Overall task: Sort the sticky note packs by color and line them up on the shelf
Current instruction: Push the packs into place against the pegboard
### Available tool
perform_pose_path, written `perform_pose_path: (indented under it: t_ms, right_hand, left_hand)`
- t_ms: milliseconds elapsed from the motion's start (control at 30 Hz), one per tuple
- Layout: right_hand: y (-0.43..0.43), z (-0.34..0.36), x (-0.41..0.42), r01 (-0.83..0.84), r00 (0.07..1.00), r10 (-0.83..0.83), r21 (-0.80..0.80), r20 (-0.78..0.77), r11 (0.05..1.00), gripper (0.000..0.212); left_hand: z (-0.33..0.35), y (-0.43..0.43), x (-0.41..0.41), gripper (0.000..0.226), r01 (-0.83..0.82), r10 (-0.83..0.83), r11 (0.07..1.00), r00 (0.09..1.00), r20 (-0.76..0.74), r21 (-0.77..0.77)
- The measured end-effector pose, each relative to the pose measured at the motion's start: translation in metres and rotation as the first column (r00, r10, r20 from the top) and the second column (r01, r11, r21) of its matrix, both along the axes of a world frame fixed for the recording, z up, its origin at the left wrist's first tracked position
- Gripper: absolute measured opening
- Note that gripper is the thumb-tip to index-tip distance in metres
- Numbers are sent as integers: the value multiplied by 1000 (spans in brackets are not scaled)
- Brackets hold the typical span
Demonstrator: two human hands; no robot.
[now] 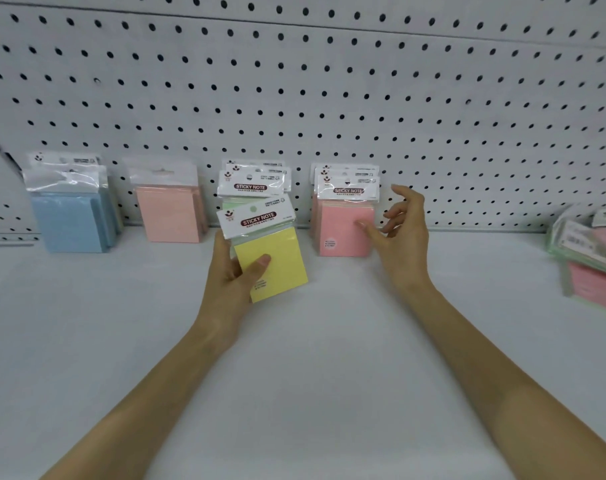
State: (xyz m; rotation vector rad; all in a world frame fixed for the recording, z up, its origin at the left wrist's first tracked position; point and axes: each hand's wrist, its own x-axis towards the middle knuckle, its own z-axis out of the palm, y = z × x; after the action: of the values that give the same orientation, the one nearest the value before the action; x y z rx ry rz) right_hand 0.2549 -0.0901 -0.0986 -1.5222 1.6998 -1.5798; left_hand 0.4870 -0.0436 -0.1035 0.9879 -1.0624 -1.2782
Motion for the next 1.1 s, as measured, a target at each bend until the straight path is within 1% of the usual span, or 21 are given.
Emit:
perform_pose_path:
  t_ms: [67,100,133,167,200,233,267,300,400,500,567,600,633,700,733,767,800,833,933,1000,1100]
  right_hand:
    - [10,10,3,-29,999,29,-19,35,999,43]
    - [17,16,5,-101,992,101,-5,76,995,31]
    - [23,21,7,-216,970,211,31,121,976,20]
    - [30,24,10,-347,929,330,85,168,934,14]
    - [36,25,12,-465,876,432,144,213,873,12]
    - [42,24,13,-549,829,502,195,245,812,11]
    - [46,22,14,-589,804,536,223,257,777,9]
    - [50,19,13,-596,799,541,228,263,770,9]
    - [53,16,0,-543,829,486,190,276,818,12]
    - [50,15,-23,-477,872,437,178,222,861,16]
    - [48,11,-47,-395,916,369,194,157,898,17]
    - [45,9,-60,-343,939,325,210,117,916,18]
    - [41,6,-72,-291,957,281,228,76,929,22]
    - [33,3,-91,-223,975,222,251,32,942,31]
    - [28,3,-96,-209,977,210,254,24,944,36]
    - [22,3,-101,-202,979,205,253,14,946,40]
    - [16,4,-103,-200,978,207,253,0,947,45]
    - [11,4,-104,-201,977,212,254,-15,946,49]
    - [-1,2,-106,-187,978,205,259,-44,948,61]
    - [-6,-1,-107,-164,982,183,240,-57,957,62]
    - [-9,-6,-108,-136,989,146,204,-34,970,63]
  left_hand:
    - [2,2,-2,52,13,-13,1000,1000,2,14]
    - [3,2,-4,51,28,-28,1000,1000,13,14]
    - [5,1,-7,49,47,-47,999,999,24,6]
    - [9,1,-12,46,72,-72,997,997,37,-11]
    - [13,1,-17,44,100,-97,994,994,50,-40]
    - [17,0,-24,42,125,-120,989,991,61,-75]
    - [21,-2,-30,39,145,-137,983,988,78,-109]
    - [25,-4,-37,37,165,-152,977,983,99,-137]
    - [30,-15,-57,31,198,-153,956,967,206,-216]
    - [24,-26,-64,28,181,-65,939,929,365,-293]
    - [17,-31,-67,30,181,-3,921,889,458,-346]
    - [11,-34,-67,28,196,37,904,849,527,-380]
    - [3,-38,-66,25,222,84,885,788,610,-409]
    - [-10,-44,-63,26,306,214,824,610,763,-477]
    - [-15,-45,-62,28,364,287,779,518,806,-511]
    - [-18,-46,-62,30,415,344,738,447,826,-532]
    - [-18,-44,-63,33,447,375,719,396,838,-532]
    - [-17,-43,-64,35,463,383,715,367,848,-524]
    - [-17,-42,-63,36,470,377,725,341,861,-504]
    - [-18,-42,-62,37,468,381,729,330,864,-500]
    - [-16,-42,-63,38,470,373,739,313,874,-484]
